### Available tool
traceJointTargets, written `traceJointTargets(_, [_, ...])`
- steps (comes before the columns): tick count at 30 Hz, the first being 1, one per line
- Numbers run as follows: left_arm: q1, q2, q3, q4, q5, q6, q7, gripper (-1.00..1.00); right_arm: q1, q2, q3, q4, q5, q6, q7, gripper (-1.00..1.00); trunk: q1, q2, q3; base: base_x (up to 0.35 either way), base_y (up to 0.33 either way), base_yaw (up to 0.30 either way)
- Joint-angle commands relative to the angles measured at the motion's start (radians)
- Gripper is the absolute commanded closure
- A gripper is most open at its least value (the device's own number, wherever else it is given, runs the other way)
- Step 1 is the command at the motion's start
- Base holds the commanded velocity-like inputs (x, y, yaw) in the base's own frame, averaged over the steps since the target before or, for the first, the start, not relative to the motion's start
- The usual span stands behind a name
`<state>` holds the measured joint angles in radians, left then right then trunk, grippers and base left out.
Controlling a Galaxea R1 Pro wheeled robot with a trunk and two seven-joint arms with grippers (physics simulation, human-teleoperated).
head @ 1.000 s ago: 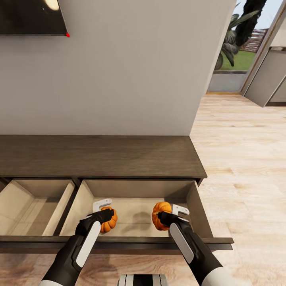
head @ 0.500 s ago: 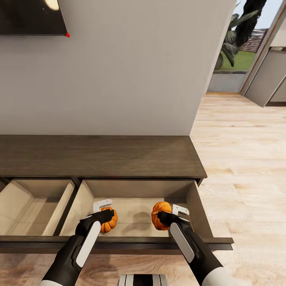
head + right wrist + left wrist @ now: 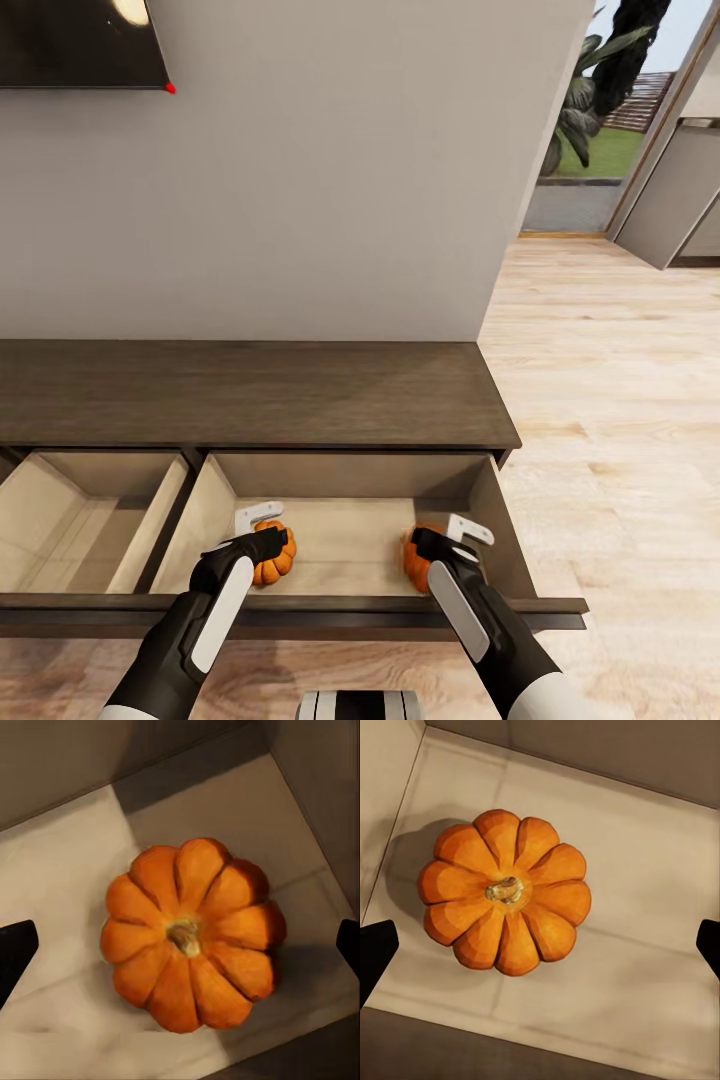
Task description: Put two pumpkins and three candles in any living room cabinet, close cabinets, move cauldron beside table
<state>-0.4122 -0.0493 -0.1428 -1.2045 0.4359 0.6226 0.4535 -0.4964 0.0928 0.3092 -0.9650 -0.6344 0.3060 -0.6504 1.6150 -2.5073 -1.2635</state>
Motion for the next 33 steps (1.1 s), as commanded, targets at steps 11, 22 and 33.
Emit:
traceJointTargets(11, [0.000, -0.001, -0.004, -0.001, 0.023, 0.002, 0.010, -1.00, -0.001, -0.001, 0.002, 0.000, -0.011, 0.009, -0.010, -1.00, 0.000, 0.000, -0.001, 0.000, 0.000, 0.000])
traceJointTargets(22, [0.000, 0.000, 0.000, -0.002, 0.025, 0.003, 0.010, -1.00, -0.001, -0.001, 0.003, -0.009, -0.011, 0.016, 0.011, -1.00, -0.002, 0.001, 0.015, 0.000, 0.000, 0.000])
traceJointTargets(33, [0.000, 0.000, 0.013, -0.048, 0.026, 0.097, 0.009, -1.00, -0.001, -0.001, 0.004, -0.015, -0.011, 0.021, 0.034, -1.00, -0.007, 0.003, 0.057, 0.000, 0.000, 0.000])
